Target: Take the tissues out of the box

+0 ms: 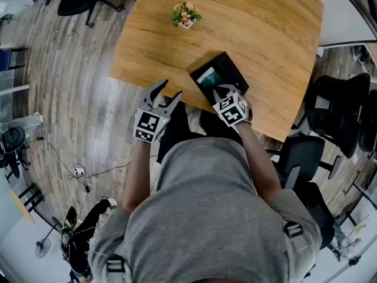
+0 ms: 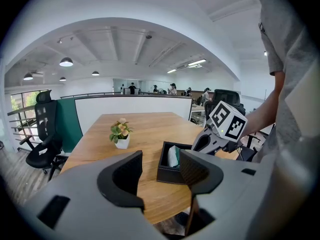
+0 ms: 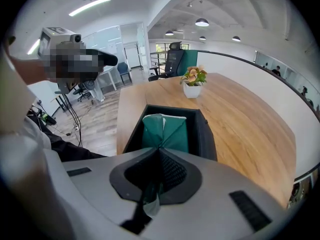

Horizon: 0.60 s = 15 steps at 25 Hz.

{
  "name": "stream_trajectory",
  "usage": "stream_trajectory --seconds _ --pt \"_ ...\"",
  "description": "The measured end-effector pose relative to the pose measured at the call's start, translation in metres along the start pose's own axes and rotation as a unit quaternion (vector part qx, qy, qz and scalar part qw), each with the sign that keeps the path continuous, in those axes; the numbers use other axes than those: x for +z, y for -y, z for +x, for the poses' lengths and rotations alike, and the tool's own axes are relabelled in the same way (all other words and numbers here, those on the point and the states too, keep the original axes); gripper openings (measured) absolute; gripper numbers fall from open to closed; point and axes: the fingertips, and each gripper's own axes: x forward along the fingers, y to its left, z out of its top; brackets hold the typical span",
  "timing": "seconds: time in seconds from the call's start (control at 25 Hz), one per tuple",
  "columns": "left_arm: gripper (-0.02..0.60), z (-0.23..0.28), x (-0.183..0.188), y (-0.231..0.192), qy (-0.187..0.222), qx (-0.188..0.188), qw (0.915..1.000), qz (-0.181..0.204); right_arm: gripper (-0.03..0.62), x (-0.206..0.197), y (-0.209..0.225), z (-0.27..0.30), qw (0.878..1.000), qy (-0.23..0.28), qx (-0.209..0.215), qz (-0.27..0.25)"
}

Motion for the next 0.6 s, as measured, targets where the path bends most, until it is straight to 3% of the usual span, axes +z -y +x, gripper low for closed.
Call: stream_trajectory --seconds 0.6 --pt "0.245 -0.007 0.009 0.025 0.003 0.010 0.9999 0.012 0.011 0.016 -0.001 -0.028 0.999 0.048 0.004 0.016"
